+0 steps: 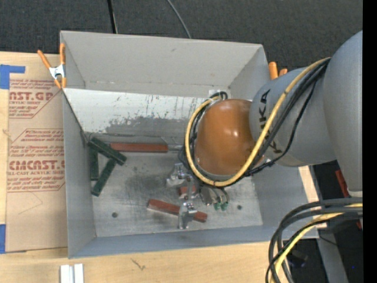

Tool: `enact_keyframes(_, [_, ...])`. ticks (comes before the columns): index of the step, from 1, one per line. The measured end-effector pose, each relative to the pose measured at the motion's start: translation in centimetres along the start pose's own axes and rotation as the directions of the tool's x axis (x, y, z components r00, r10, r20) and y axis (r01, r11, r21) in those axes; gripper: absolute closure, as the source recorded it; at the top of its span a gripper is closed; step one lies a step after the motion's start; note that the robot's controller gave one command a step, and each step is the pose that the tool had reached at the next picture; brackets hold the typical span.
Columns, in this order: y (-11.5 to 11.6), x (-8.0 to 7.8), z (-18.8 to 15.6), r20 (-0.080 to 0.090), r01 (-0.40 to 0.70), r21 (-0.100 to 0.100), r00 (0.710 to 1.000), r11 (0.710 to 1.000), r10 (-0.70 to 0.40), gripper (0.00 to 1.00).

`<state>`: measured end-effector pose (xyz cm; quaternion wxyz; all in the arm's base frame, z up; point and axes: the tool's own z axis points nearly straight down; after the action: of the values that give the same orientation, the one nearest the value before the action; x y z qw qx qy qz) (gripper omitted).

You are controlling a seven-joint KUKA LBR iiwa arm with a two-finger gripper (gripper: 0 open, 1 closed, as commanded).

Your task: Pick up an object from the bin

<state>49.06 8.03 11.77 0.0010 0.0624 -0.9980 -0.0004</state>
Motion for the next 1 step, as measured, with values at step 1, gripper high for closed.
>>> enact_keyframes(1, [-2.09, -0.27, 4.63, 0.012, -0.027, -0.004, 1.000, 1.000, 0.027, 0.00])
